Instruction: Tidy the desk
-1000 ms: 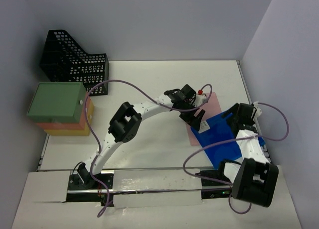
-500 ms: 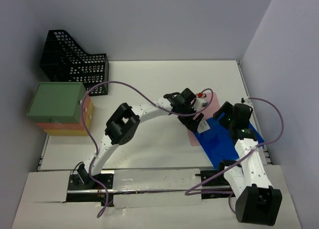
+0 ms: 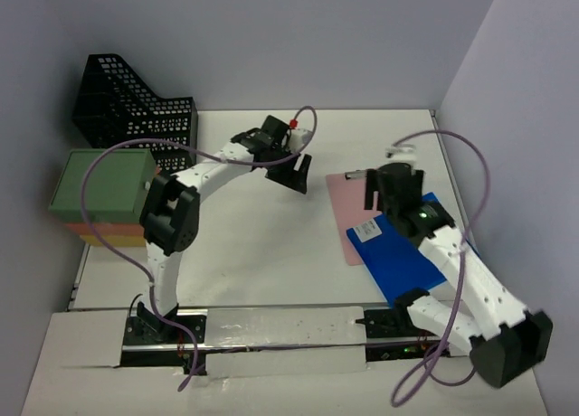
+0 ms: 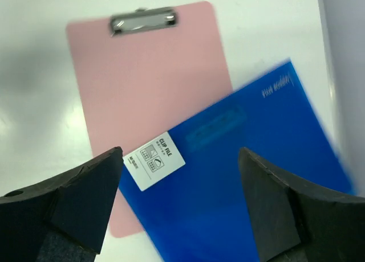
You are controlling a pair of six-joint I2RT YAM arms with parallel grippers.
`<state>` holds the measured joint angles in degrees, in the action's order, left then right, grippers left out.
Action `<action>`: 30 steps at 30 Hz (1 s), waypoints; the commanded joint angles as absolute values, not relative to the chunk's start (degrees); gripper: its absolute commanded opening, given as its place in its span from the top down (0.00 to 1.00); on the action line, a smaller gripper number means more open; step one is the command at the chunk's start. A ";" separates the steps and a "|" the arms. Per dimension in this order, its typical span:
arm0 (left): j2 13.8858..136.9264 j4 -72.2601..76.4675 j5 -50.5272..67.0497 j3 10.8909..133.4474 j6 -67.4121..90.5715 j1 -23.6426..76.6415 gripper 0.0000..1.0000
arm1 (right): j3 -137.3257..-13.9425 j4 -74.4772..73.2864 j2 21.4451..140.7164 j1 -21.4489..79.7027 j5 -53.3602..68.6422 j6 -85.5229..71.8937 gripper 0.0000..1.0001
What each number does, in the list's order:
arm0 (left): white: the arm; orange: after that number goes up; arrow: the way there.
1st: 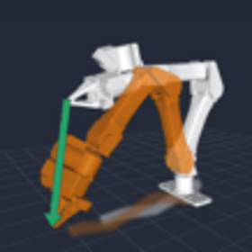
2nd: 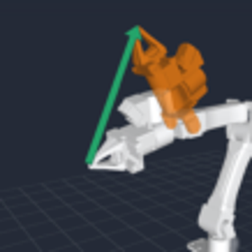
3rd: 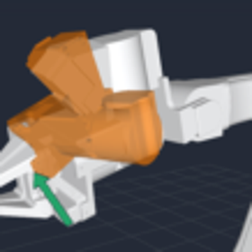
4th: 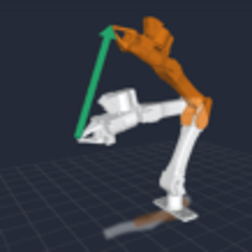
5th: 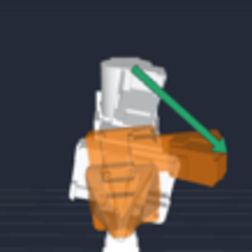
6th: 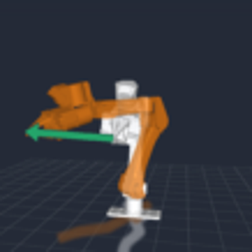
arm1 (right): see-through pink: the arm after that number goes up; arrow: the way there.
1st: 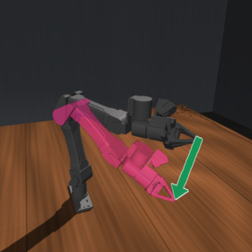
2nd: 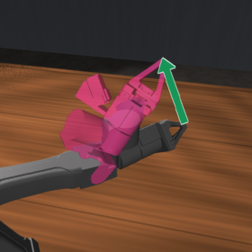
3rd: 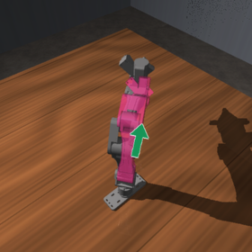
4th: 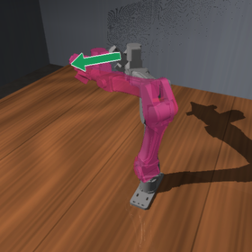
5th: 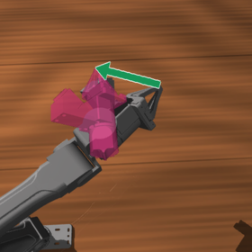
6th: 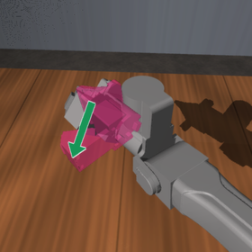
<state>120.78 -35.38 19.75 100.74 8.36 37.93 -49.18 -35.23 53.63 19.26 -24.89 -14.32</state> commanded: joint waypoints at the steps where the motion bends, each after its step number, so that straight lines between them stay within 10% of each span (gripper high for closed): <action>1: 111.86 -37.89 19.82 98.45 6.76 34.20 0.20 | -52.07 -39.19 63.94 33.83 -44.66 2.66 0.12; 13: 101.89 -35.61 22.19 91.00 5.10 26.72 0.18 | -50.18 -51.16 84.80 65.54 -55.51 -9.10 0.17; 30: 102.82 -36.25 23.84 92.34 6.20 26.42 0.18 | -51.77 -38.81 94.84 61.75 -56.00 -4.25 0.24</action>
<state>103.96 -36.65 22.48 91.35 5.76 26.48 -50.26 -44.75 94.33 61.91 -56.19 -5.64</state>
